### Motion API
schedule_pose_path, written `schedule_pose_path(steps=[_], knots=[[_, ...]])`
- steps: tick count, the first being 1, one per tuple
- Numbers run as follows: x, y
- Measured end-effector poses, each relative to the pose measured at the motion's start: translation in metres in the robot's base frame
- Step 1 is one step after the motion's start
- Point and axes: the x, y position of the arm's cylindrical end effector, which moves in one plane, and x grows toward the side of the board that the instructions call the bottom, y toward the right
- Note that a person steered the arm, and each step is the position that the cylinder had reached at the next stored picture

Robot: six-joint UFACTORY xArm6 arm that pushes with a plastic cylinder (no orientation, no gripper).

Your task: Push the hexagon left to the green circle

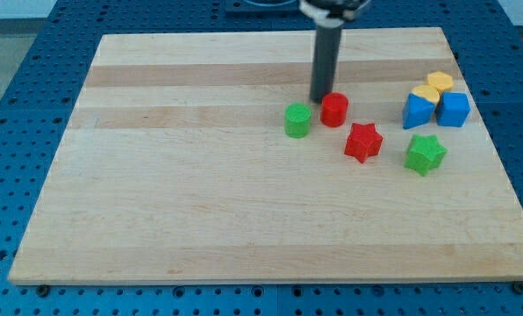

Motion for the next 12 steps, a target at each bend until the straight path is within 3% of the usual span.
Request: schedule_pose_path(steps=[1, 3, 4, 5, 6, 7, 10, 12], knots=[[0.004, -0.012], [-0.109, 0.005], [-0.163, 0.086], [-0.181, 0.175], [-0.169, 0.267], [-0.161, 0.291], [-0.066, 0.266], [-0.064, 0.107]])
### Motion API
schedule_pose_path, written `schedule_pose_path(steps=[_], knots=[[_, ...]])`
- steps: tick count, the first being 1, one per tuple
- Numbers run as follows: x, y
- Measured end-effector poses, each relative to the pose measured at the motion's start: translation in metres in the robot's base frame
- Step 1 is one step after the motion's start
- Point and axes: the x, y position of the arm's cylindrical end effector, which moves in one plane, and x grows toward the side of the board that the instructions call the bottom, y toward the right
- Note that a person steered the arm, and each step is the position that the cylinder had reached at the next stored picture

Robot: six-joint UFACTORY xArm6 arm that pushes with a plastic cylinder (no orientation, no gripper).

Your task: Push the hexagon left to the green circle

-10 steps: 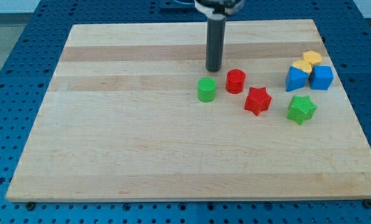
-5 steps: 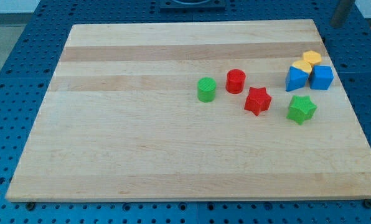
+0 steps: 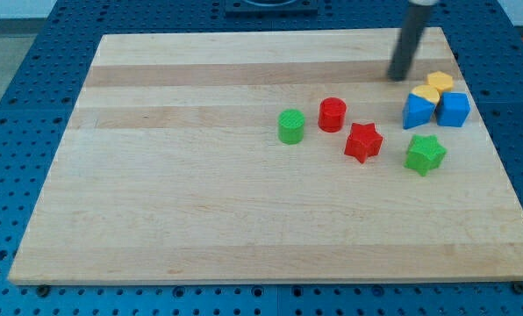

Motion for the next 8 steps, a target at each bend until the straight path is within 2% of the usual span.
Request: schedule_pose_path(steps=[1, 2, 3, 4, 5, 6, 7, 8], knots=[[0.001, -0.044], [-0.039, -0.003], [-0.058, 0.093], [-0.046, 0.162], [0.0, 0.156], [0.034, 0.087], [0.048, -0.002], [0.051, -0.049]])
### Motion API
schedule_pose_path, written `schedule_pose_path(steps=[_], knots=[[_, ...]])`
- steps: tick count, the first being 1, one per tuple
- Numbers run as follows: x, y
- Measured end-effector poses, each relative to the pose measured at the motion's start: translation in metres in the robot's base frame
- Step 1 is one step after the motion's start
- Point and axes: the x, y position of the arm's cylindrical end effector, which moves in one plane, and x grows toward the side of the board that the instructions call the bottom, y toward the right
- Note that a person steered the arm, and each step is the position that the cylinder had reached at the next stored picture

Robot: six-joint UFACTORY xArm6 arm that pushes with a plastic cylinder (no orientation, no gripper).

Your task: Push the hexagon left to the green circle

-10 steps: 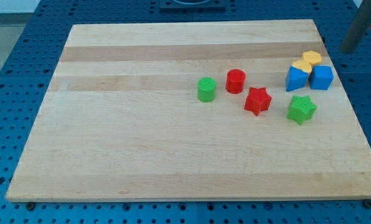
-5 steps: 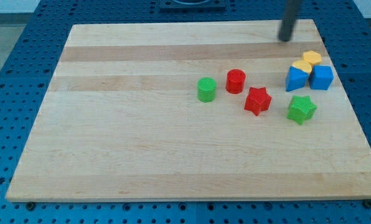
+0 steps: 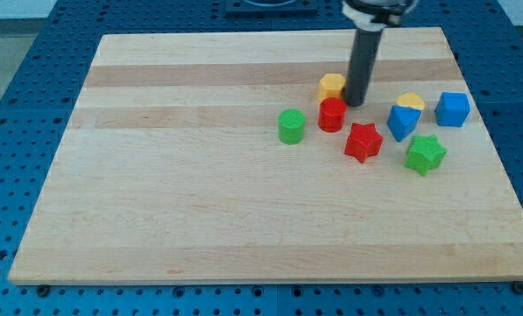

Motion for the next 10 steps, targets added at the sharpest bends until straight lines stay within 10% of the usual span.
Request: schedule_pose_path(steps=[2, 5, 7, 10], knots=[[-0.025, 0.052], [-0.018, -0.179], [-0.058, -0.101], [0.018, -0.157]])
